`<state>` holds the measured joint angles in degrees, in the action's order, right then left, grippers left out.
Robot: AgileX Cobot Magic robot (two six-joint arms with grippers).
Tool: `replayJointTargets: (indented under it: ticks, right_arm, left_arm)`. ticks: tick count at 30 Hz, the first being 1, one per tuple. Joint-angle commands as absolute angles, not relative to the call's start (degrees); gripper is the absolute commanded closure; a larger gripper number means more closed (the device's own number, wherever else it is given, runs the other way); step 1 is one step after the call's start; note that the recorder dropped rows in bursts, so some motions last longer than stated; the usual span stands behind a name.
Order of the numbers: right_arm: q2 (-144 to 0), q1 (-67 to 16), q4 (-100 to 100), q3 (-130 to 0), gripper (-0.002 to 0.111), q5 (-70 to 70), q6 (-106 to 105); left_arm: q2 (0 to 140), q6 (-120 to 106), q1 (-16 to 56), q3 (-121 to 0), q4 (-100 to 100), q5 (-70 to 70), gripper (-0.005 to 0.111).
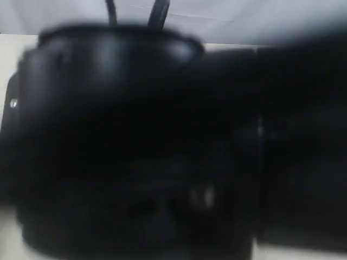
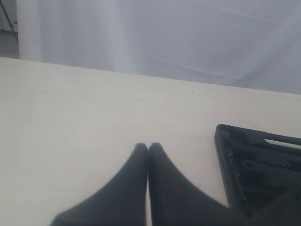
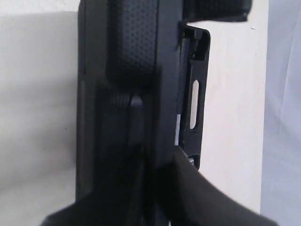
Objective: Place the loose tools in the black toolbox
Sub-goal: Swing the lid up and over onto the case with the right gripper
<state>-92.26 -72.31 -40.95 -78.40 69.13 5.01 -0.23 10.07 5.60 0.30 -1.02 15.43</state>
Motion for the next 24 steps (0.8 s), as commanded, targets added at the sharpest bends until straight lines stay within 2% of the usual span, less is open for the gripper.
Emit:
replayJointTargets:
  ticks: [1,6,14,24]
  right_arm:
    - [-91.0,-62.6,-37.1,-85.1,0.109,63.4,-11.7]
    - [-91.6,-47.7,-17.4,-92.2,0.109,58.0,-35.5]
    - [-102.8,-29.2,-2.8,-97.2,0.109,58.4,-53.9]
    - [-120.6,-23.0,-3.2,-97.5,0.109,46.1,-61.3]
  left_arm:
    - [0.0,10.0,5.9,0.0,-0.8,15.4,0.107]
    - [0.0,10.0,5.9,0.0,-0.8,15.4,0.107]
    - [0.0,10.0,5.9,0.0,-1.1,15.4,0.107]
    - [0.0,10.0,5.9,0.0,-1.1,15.4,0.107]
